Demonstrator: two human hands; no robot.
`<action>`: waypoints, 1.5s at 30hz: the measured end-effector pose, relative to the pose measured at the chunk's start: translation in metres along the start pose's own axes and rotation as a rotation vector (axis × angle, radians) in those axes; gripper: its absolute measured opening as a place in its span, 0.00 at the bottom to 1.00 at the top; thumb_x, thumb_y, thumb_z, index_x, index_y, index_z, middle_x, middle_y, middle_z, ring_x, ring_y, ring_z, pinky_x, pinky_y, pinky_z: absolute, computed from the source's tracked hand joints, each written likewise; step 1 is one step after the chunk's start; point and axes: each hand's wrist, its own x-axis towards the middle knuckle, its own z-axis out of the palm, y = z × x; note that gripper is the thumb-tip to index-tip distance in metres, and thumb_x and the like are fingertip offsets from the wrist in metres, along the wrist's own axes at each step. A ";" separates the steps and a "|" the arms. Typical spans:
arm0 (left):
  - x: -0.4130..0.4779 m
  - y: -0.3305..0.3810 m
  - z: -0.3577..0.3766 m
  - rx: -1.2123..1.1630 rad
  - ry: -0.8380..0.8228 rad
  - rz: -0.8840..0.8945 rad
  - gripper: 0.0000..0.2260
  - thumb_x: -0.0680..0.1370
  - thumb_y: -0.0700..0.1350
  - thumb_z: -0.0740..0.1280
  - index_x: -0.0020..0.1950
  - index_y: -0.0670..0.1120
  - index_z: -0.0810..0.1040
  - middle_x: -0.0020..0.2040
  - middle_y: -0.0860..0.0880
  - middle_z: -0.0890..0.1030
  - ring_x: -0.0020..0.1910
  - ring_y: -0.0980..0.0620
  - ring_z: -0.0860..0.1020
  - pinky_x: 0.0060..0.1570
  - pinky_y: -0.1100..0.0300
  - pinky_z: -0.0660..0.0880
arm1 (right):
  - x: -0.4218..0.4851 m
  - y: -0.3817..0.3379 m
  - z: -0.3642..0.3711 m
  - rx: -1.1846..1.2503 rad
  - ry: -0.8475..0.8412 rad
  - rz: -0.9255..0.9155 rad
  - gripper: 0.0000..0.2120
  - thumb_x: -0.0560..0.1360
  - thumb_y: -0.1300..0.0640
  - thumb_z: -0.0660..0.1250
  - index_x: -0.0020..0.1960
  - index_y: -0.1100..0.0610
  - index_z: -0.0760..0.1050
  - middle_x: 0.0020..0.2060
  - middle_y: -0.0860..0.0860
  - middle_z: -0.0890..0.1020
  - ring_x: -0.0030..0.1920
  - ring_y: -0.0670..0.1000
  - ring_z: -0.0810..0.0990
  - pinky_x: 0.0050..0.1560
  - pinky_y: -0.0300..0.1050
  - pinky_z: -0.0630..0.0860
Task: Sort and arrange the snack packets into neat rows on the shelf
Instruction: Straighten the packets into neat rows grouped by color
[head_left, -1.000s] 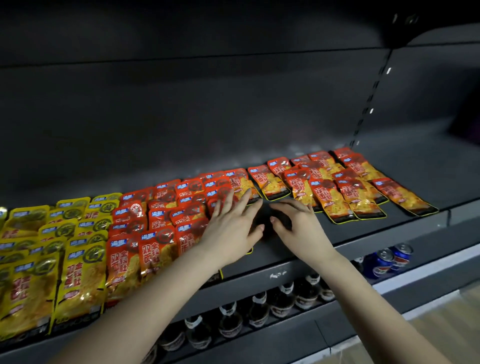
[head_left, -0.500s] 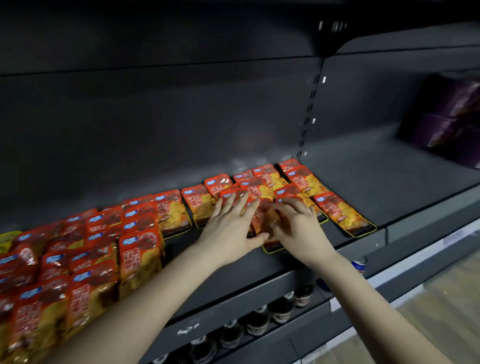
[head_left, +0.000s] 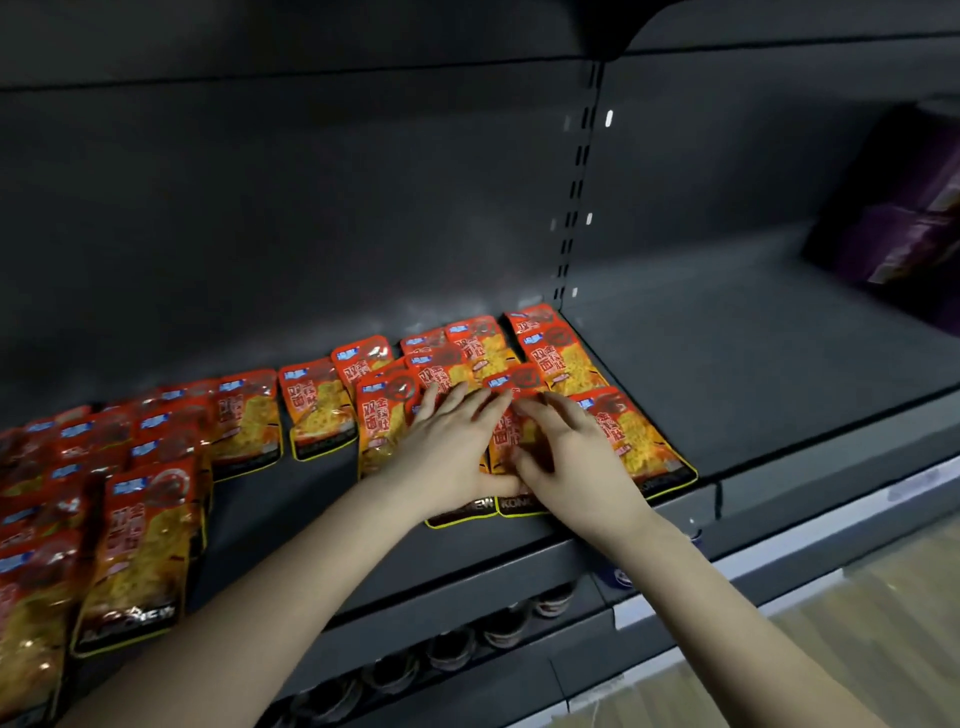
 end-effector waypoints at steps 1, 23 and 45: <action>0.001 0.002 0.000 -0.024 0.008 -0.007 0.42 0.73 0.63 0.64 0.78 0.51 0.44 0.78 0.49 0.51 0.77 0.51 0.46 0.73 0.49 0.37 | 0.000 0.001 -0.001 0.021 -0.007 -0.011 0.25 0.75 0.54 0.65 0.71 0.53 0.65 0.71 0.56 0.64 0.71 0.56 0.63 0.71 0.48 0.61; -0.036 0.020 0.004 -0.404 0.334 -0.050 0.39 0.72 0.43 0.73 0.76 0.57 0.54 0.78 0.56 0.45 0.75 0.53 0.55 0.67 0.64 0.56 | -0.018 -0.014 -0.011 0.278 0.208 -0.117 0.23 0.69 0.62 0.72 0.63 0.53 0.76 0.67 0.53 0.71 0.50 0.44 0.78 0.51 0.24 0.65; -0.228 -0.122 -0.010 -0.352 0.349 -0.398 0.43 0.72 0.45 0.74 0.77 0.58 0.49 0.78 0.48 0.51 0.70 0.41 0.66 0.66 0.55 0.65 | -0.044 -0.196 0.112 0.343 -0.148 -0.371 0.29 0.70 0.67 0.69 0.68 0.51 0.69 0.72 0.49 0.59 0.55 0.38 0.68 0.62 0.45 0.73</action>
